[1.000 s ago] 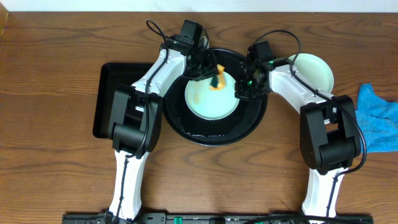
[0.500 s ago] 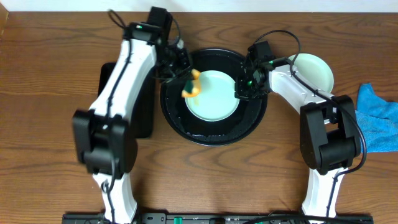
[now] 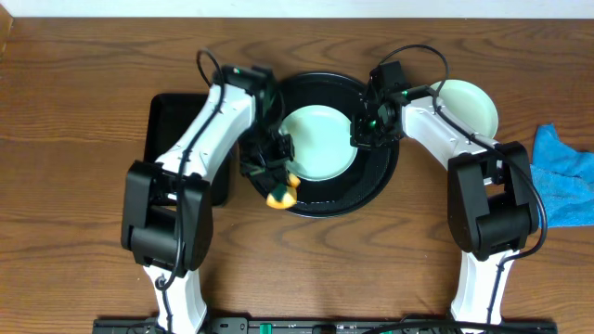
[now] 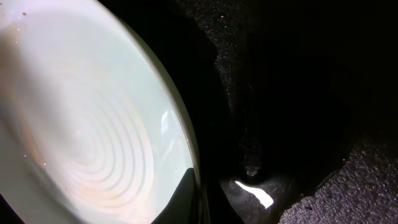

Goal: Clean dirty plates on tray and stack at the side
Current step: 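Scrub the near rim of the green plate with the left sponge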

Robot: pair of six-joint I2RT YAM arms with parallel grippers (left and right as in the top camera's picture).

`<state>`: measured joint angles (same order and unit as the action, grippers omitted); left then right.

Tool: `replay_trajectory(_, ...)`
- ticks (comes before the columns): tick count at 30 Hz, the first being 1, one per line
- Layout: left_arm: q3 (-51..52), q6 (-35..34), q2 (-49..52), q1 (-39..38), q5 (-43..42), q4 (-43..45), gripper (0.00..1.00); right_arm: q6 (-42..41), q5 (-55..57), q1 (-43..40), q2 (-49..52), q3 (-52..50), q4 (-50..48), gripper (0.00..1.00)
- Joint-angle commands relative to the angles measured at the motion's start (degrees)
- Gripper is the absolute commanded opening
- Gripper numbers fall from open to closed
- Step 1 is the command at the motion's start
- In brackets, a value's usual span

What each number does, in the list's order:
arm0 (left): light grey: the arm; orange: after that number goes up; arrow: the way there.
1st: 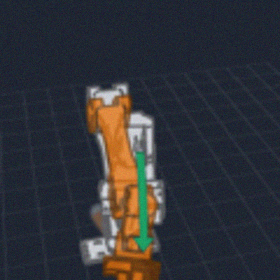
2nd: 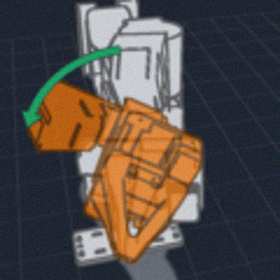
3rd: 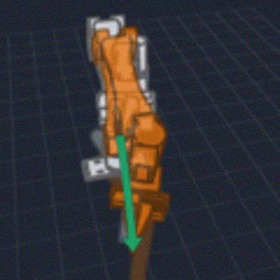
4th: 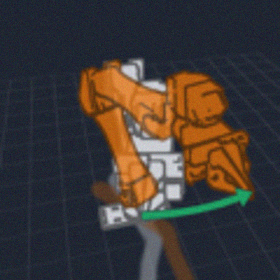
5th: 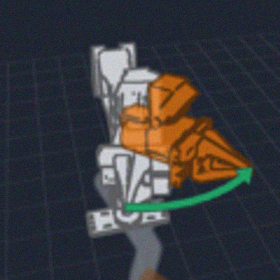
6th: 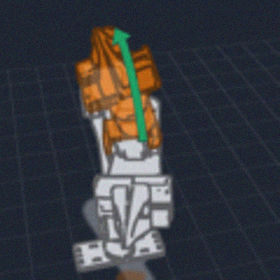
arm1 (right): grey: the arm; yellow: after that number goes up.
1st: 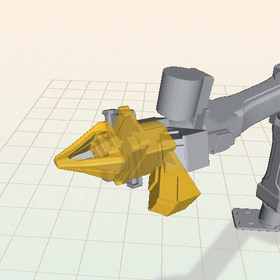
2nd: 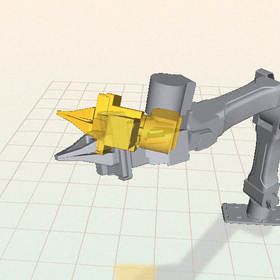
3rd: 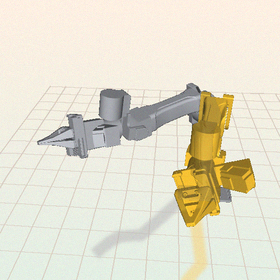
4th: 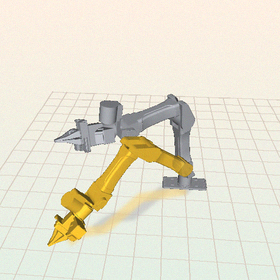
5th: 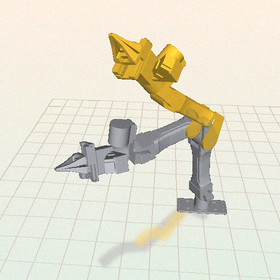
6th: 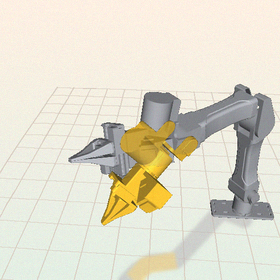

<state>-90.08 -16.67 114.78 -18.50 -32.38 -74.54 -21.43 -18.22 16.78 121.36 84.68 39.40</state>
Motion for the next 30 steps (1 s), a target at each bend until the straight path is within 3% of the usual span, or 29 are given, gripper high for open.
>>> replay_trajectory(1, 3.91, 2.29, 0.66, -0.48, -7.78, 3.78, 0.08, 0.7, 0.39, -0.2, -0.04, -0.35, 0.2, 0.01)
replay_trajectory(19, 6.36, -2.73, 0.92, -5.7, -10.23, 16.26, 0.07, 0.7, 0.37, -0.2, -0.04, -0.35, 0.24, 0.01)
replay_trajectory(30, 8.61, -4.44, 0.96, -5.55, -6.58, 22.38, 0.08, 0.7, 0.37, -0.2, -0.04, -0.35, 0.28, 0.01)
